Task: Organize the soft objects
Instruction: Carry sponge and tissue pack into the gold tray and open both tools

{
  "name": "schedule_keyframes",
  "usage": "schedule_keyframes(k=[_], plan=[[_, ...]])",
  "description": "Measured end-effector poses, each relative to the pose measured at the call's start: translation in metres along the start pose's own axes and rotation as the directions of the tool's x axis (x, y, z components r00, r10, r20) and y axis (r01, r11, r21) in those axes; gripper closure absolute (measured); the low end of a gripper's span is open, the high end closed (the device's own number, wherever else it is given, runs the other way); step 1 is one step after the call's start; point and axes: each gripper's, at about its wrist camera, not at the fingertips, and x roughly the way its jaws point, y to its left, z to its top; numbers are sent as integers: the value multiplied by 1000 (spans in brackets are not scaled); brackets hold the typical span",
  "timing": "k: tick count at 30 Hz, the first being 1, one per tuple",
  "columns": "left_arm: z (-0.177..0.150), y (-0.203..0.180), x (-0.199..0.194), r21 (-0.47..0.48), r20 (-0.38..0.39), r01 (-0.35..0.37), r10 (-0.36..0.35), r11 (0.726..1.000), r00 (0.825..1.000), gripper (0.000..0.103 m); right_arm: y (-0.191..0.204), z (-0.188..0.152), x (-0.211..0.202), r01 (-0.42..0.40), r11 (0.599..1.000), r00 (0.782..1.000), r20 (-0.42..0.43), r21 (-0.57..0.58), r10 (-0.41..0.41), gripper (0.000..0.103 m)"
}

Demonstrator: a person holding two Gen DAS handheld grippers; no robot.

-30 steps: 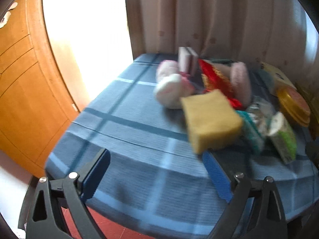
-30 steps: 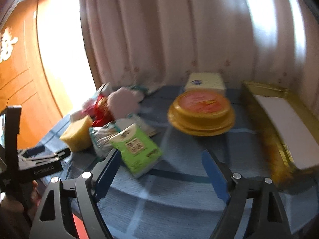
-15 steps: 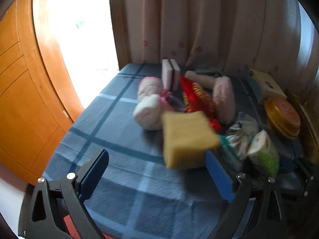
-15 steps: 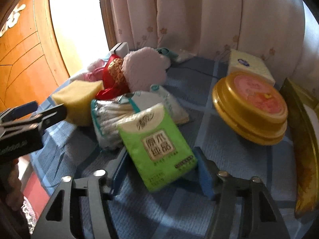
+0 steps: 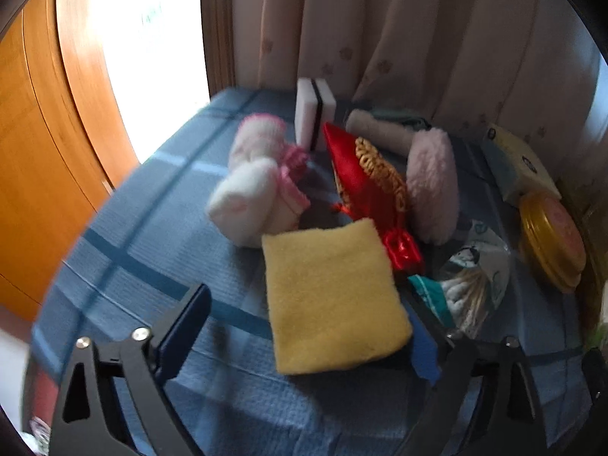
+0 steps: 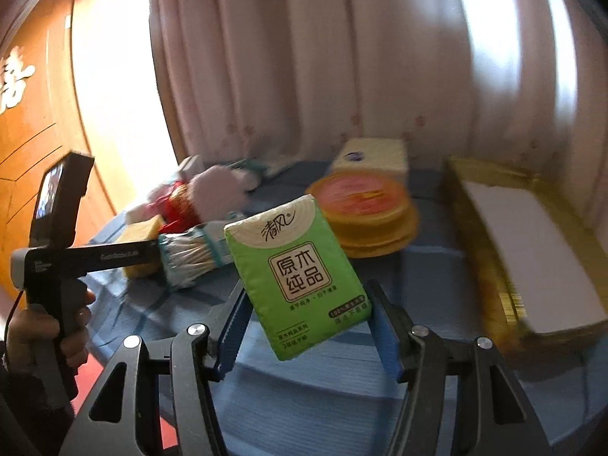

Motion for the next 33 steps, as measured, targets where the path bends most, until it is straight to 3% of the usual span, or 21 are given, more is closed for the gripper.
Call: schedule_keyframes(k=[1,4,8,10,15,17,21,27,33], plan=[[-1,3,0,-19,8,22,-22,1000,1000,17,-5,0,-2,10,1000,1000,3,9,-10,42],[-6,6,-7,-33,31,135,-134,990,990,46,-14,-1,-1,16,999,1000,4,45,-16,42],[-13,12,-25,-22,105,57,-54,998,993,47,-22,-1,-4,12,997,1000,21,81,-14,42],[-16,16,-40,-13,148,60,-57,998,987,47,-25,0,-8,15,996,999,40,87,-19,42],[-16,1,-86,60,280,30,-46,998,959,47,-46,8,-29,39,992,992,112,117,-52,42],[-13,-16,-103,114,329,53,-88,992,940,47,-63,12,-43,82,987,984,145,139,-102,42],[-6,-63,-118,232,356,117,-196,966,913,47,-104,17,-64,192,963,960,166,190,-224,42],[-8,-136,-118,356,311,206,-324,911,893,47,-170,9,-89,325,899,916,138,293,-376,42],[-17,-201,-123,440,260,282,-421,853,869,47,-203,8,-95,389,864,894,94,319,-437,42]])
